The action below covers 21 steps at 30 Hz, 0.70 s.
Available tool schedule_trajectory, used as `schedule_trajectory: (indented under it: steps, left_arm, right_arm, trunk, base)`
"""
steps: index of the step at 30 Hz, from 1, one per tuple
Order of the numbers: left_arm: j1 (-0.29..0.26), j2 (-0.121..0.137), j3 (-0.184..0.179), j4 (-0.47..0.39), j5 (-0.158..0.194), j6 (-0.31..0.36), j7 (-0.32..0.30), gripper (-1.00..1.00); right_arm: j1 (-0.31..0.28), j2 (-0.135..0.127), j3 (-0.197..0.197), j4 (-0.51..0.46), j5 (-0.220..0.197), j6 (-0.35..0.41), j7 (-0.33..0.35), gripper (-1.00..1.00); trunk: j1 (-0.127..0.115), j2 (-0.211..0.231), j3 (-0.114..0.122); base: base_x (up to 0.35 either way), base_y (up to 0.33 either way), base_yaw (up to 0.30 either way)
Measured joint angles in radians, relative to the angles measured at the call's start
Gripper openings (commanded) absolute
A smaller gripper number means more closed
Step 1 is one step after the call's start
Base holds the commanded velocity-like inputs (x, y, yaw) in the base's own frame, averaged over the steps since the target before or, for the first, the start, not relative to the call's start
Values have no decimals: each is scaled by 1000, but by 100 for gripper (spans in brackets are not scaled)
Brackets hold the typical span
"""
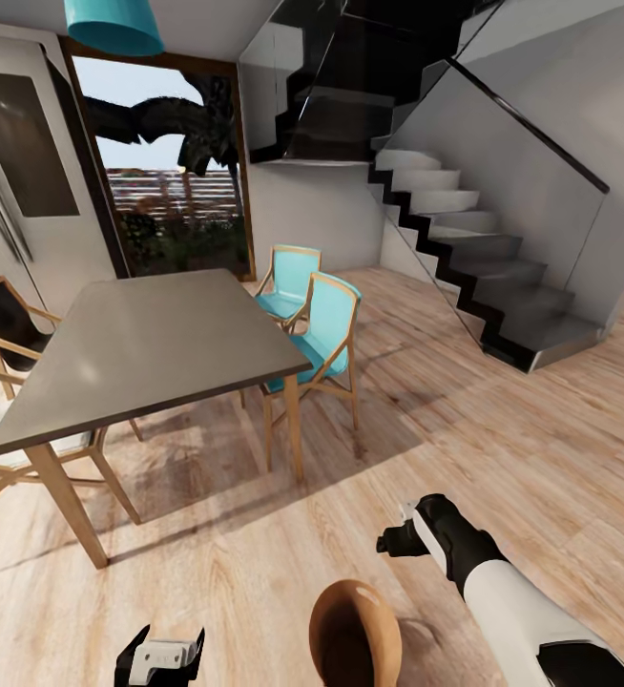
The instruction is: Put the three can of soda from the living room inside the tash can in the kitchen.
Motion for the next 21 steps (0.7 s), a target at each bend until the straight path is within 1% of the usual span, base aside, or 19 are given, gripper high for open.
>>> schedule_trajectory:
  steps: [21]
  left_arm:
    - [0, 0, 0, -1, 0, 0, -1, 100]
  right_arm:
    - [0, 4, -1, -3, -1, -11, 2, 100]
  trunk:
    - [81, -147, -66]
  base:
    - [0, 0, 0]
